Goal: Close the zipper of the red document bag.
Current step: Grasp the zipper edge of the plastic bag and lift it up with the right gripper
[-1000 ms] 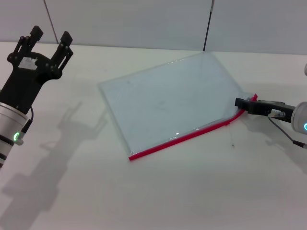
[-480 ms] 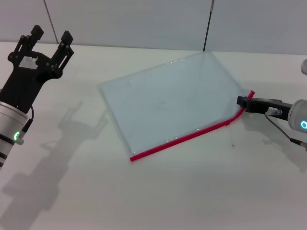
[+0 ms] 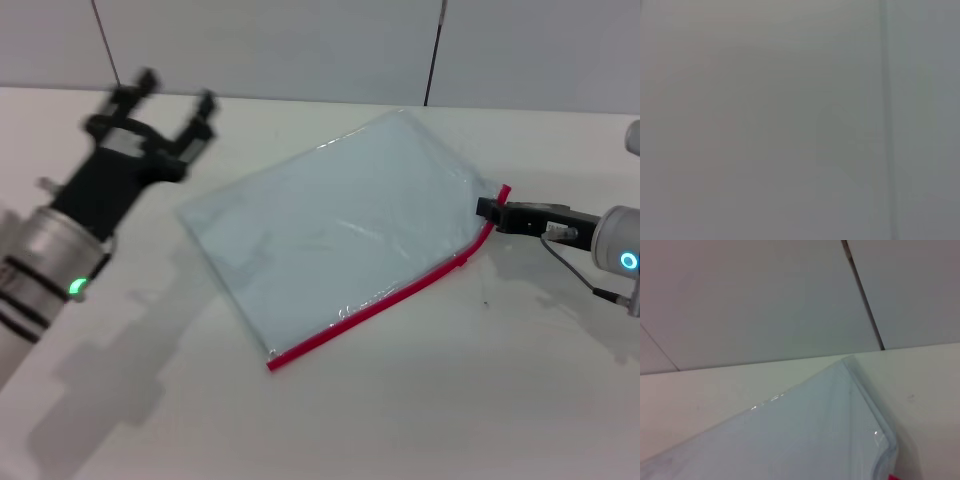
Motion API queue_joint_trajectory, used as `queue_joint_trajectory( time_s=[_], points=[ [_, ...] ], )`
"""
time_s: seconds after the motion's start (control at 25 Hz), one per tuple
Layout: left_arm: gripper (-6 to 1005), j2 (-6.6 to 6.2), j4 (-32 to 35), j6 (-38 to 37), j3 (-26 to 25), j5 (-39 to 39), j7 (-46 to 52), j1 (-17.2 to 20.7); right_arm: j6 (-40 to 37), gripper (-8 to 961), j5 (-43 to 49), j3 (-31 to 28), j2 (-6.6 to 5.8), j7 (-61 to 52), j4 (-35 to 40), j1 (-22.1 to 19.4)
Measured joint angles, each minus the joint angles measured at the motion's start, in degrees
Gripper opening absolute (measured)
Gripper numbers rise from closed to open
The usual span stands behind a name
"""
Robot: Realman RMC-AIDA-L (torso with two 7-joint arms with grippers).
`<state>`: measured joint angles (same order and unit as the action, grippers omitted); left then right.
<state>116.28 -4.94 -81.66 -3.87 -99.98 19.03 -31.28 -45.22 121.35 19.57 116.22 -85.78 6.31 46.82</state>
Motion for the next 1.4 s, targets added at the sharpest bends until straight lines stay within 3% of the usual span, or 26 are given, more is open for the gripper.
queue_joint_trajectory(
  time_s=[0.32,0.96,1.4],
  points=[
    [756,0.17,-2.95,11.09,0.0,-10.39,-1.22,-5.36,-0.32,54,-0.09,-0.9,0.09,0.01,-0.02,0.5],
    [756,0.59,-9.86,22.86,0.0,-13.23,-4.34,-11.38,-0.48,47,-0.16,-1.21,0.3,0.01,-1.75,3.28],
    [756,0.48,-14.28,35.24,0.0,-13.29,-4.44,-15.09,-0.44,45,-1.67,-1.3,0.32,0.01,-2.05,3.89]
  ],
)
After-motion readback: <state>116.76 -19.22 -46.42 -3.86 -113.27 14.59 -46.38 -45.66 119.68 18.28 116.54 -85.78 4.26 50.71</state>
